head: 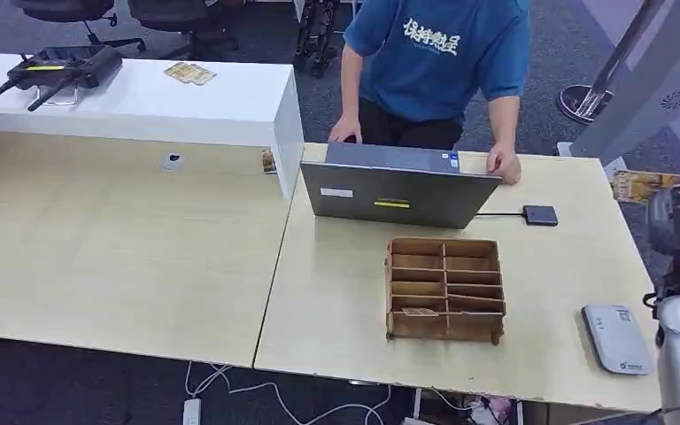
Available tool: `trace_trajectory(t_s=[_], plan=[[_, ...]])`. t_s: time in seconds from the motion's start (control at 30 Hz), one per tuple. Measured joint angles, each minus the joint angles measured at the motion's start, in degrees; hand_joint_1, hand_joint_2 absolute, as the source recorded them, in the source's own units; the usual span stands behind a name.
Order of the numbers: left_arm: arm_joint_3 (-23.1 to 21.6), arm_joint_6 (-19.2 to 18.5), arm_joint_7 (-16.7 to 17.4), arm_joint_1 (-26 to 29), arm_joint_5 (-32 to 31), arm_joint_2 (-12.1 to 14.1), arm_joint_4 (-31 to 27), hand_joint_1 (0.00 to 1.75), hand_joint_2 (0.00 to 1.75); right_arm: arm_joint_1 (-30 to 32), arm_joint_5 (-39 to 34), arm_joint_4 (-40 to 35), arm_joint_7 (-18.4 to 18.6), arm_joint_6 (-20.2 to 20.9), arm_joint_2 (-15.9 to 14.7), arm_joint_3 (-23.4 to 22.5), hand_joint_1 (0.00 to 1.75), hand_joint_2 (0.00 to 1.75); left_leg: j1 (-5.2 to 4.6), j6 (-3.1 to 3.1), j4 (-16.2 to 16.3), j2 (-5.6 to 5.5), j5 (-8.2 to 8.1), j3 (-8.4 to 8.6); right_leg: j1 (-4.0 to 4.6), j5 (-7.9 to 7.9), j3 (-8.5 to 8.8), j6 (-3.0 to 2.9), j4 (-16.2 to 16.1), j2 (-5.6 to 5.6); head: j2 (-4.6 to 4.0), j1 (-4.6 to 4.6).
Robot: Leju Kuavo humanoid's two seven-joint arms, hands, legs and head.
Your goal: Pass the card to the sensor for recognition and then transmit it.
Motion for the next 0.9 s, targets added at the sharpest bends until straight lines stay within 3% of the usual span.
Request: trace_trajectory(t_s=[0.9], plan=[[0.0, 0.44, -0.63, 0.09, 1.68, -0.17, 0.0, 0.0, 0.0, 9.23, -1.66, 0.83, -1.62, 0.24, -1.99, -7.8, 1.75, 1.75, 0.0, 0.03, 0.0, 0.01, -0.02, -0.03, 0.0, -0.01, -0.02, 0.01, -0.01, 0.01, 0.0, 0.0]])
